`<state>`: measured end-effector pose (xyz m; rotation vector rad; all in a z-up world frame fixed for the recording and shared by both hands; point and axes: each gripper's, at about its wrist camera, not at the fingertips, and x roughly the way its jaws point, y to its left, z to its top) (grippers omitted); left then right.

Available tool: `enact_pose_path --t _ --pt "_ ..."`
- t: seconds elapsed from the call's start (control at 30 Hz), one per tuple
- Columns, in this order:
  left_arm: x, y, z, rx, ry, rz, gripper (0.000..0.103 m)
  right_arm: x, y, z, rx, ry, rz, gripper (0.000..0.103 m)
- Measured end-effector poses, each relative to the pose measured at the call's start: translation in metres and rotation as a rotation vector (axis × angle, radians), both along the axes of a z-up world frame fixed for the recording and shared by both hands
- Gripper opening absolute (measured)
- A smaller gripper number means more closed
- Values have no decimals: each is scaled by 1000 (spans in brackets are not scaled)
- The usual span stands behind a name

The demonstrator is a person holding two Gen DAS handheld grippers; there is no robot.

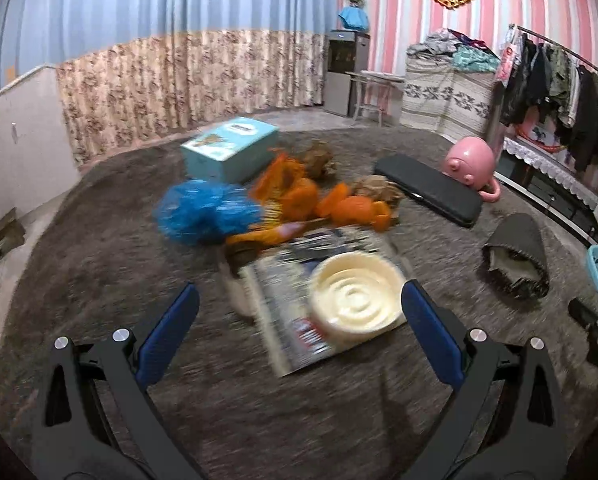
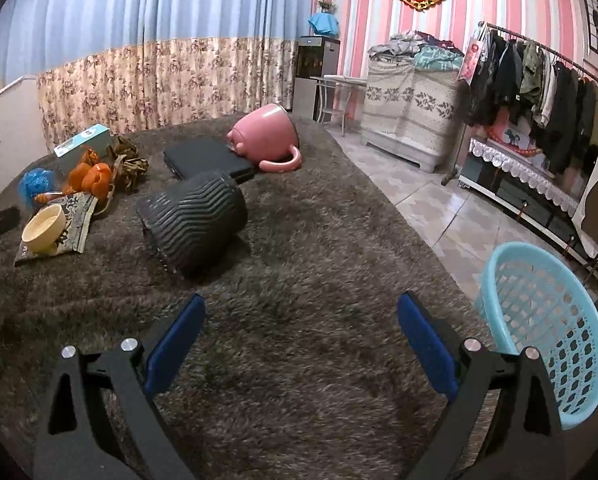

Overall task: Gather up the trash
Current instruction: 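Move both open tools back over the items on the rug, then grasp the cream bowl with the left tool while the right tool grasps the black ribbed cylinder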

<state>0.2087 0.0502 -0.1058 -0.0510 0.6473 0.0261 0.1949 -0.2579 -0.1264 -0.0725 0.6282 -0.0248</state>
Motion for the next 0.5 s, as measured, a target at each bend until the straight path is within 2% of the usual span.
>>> enact_pose_path --t 0.07,0.17,0.27,0.37,0.43,0.5 --pt "12 -10 -3 -15 23 -24 98 2 1 0 -5 2 3 95" --pt "28 -21 -15 12 88 -42 98 5 1 -1 1 11 10 95" --pt "35 -19 -23 9 118 -41 97 10 2 -2 19 26 24 95" --pt "38 -14 -25 -21 127 -36 86 17 6 0 20 26 40 95" --pt "36 -15 -24 -14 122 -35 78 25 12 1 31 37 68 95" --pt "34 -19 -23 -4 116 -64 60 38 20 0 44 67 107 95"
